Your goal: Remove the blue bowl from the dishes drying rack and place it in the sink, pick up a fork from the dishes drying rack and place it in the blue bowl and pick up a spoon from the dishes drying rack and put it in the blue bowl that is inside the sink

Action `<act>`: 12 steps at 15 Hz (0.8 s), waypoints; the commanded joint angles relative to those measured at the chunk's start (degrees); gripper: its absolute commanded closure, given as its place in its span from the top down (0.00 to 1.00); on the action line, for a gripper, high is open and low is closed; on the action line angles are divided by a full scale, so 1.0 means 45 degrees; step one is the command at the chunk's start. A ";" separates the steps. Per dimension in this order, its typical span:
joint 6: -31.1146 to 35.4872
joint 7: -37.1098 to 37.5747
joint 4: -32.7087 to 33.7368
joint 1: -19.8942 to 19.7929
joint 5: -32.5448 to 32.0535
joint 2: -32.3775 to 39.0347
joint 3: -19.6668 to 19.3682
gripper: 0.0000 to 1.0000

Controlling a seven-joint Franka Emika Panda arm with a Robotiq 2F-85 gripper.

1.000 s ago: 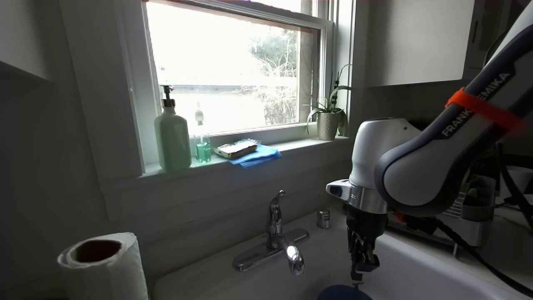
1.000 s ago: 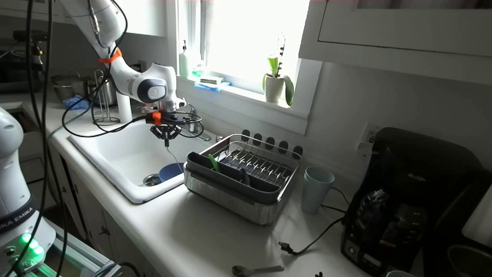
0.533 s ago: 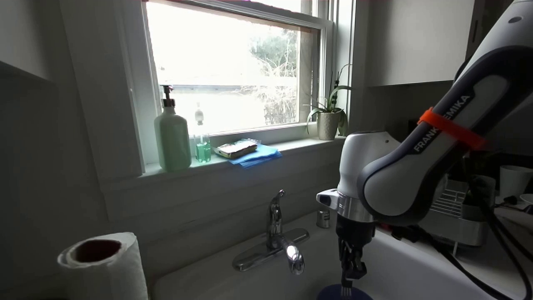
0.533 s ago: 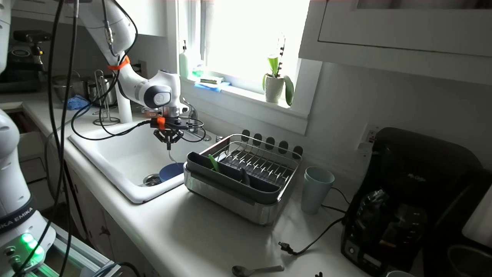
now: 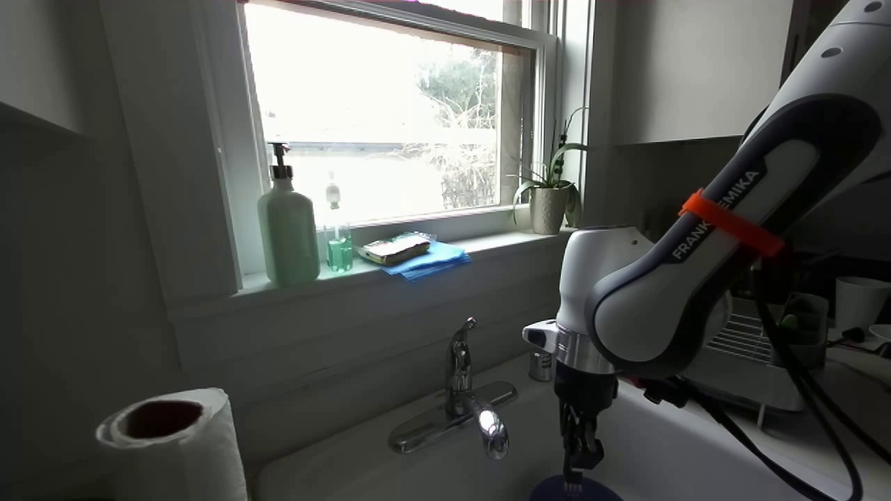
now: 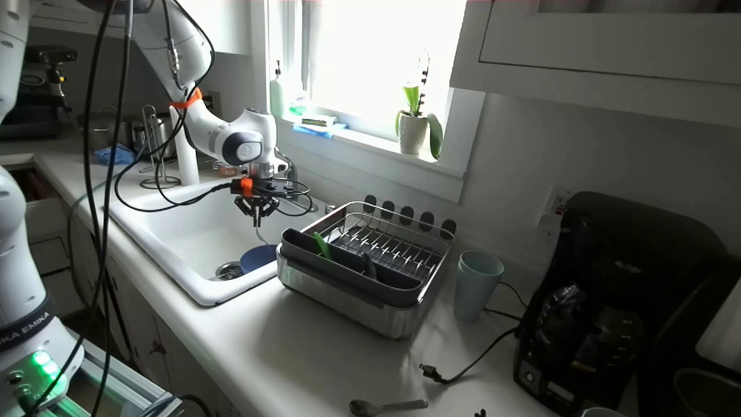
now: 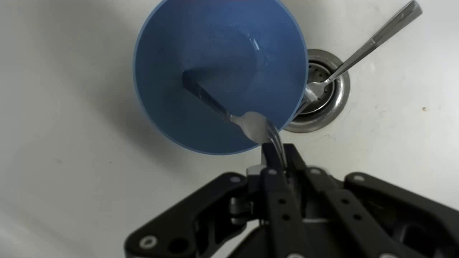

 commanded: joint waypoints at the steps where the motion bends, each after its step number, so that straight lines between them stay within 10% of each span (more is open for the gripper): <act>1: -0.0393 0.0021 0.0335 -0.0372 -0.0261 0.0235 0.0364 0.42; 3: -0.0430 -0.0072 0.0382 -0.0446 -0.0214 0.0287 0.0460 0.10; 7: -0.0511 -0.0086 0.0447 -0.0479 -0.0253 0.0335 0.0505 0.00; 12: -0.0639 -0.0086 0.0447 -0.0473 -0.0366 0.0323 0.0444 0.48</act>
